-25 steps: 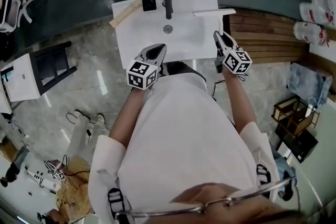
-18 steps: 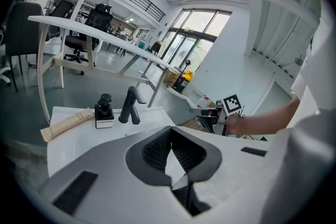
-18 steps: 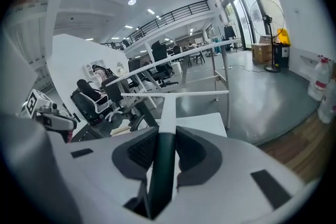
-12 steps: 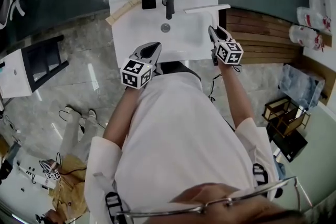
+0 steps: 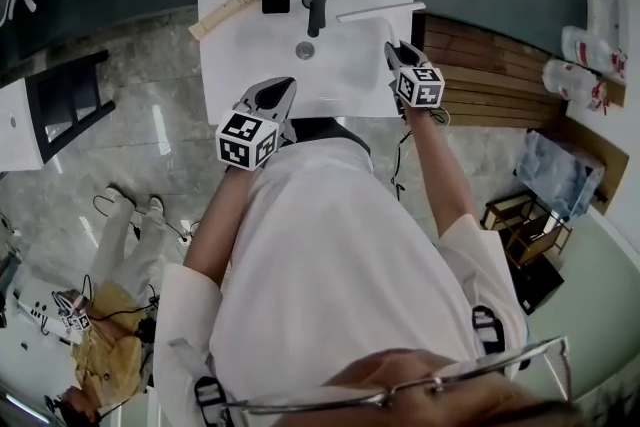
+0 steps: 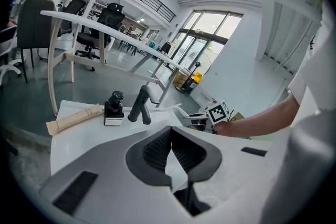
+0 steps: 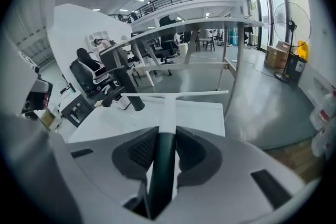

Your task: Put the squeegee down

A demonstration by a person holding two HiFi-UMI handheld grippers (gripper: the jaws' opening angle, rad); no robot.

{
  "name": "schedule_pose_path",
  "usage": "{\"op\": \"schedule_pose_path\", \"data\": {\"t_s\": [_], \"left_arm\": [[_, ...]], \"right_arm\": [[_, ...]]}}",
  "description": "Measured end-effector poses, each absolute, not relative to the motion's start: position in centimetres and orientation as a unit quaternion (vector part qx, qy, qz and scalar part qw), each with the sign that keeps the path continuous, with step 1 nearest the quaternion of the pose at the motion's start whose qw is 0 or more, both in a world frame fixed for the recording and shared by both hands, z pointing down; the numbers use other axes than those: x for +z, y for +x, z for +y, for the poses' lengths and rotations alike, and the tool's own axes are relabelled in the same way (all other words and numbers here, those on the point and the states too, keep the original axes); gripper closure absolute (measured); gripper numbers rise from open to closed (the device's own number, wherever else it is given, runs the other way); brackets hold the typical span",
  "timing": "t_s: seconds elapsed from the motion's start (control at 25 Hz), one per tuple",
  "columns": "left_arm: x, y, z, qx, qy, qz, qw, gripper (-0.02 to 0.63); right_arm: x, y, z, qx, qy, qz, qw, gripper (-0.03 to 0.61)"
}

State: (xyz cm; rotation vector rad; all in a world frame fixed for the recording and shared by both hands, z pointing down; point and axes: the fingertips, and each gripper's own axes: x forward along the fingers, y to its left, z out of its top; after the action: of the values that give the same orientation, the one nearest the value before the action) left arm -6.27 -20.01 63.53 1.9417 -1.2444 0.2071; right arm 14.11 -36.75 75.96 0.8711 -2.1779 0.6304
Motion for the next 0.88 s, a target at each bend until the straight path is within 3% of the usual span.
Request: {"op": "schedule_pose_path", "data": {"t_s": [0.88], "left_arm": [[65.3, -5.8, -20.2, 0.099, 0.726, -0.530, 0.427, 0.609]], "right_arm": [[83.8, 13.6, -39.1, 0.222, 0.329, -0.814, 0.424, 0.480]]}}
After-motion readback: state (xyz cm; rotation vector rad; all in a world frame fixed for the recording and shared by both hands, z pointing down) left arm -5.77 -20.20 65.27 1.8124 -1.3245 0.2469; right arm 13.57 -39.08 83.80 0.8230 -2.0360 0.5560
